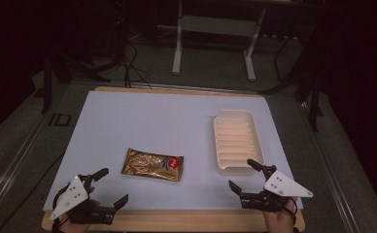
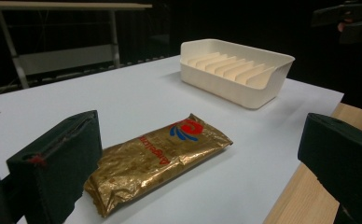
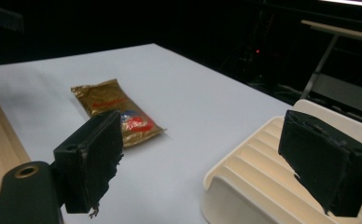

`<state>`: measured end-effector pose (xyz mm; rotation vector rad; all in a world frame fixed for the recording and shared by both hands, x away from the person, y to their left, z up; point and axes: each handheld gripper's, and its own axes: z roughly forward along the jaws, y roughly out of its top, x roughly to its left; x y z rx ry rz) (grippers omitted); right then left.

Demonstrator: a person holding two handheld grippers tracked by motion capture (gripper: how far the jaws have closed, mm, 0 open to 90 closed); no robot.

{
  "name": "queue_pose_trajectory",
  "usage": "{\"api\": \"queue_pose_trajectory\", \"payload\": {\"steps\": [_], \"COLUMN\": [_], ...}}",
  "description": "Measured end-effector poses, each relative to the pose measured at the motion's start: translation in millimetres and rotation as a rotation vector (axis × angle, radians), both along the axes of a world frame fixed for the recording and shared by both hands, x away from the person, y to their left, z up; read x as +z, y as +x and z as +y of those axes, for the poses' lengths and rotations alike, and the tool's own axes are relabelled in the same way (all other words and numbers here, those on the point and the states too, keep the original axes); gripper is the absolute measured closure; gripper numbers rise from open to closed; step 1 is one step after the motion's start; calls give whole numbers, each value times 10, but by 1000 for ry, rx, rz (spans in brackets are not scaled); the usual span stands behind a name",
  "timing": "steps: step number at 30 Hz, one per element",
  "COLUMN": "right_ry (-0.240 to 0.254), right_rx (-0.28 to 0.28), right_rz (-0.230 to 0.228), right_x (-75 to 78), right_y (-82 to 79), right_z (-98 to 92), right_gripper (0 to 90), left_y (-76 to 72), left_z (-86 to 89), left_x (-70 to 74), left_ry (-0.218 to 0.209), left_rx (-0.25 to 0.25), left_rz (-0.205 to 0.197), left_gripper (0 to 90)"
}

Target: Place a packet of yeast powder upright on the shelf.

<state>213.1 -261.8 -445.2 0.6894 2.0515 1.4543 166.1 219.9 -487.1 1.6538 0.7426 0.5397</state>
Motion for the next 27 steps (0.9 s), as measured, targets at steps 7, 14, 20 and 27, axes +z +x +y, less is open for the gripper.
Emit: {"api": "queue_pose_trajectory", "payload": {"steps": [7,14,20,27], "right_ry": [23,9,20,46], "right_rx": [26,34,42,46], "right_rz": [38,8,-10,-58], "right_x": [39,88,127,150], "right_y": [-19,-44,-43,-51], "right_z": [10,45,74,61], "right_gripper": [143,149,139,113], "left_y": [-17,-9,126,358], "left_z": [-57,-103,-48,-34], "left_x": [38,233,365,447], "left_ry": [13,-6,-19,34], "left_rx": [-26,-19,60,93], "left_rz": [-23,-27,50,86], "left_gripper": [5,5,6,6]}}
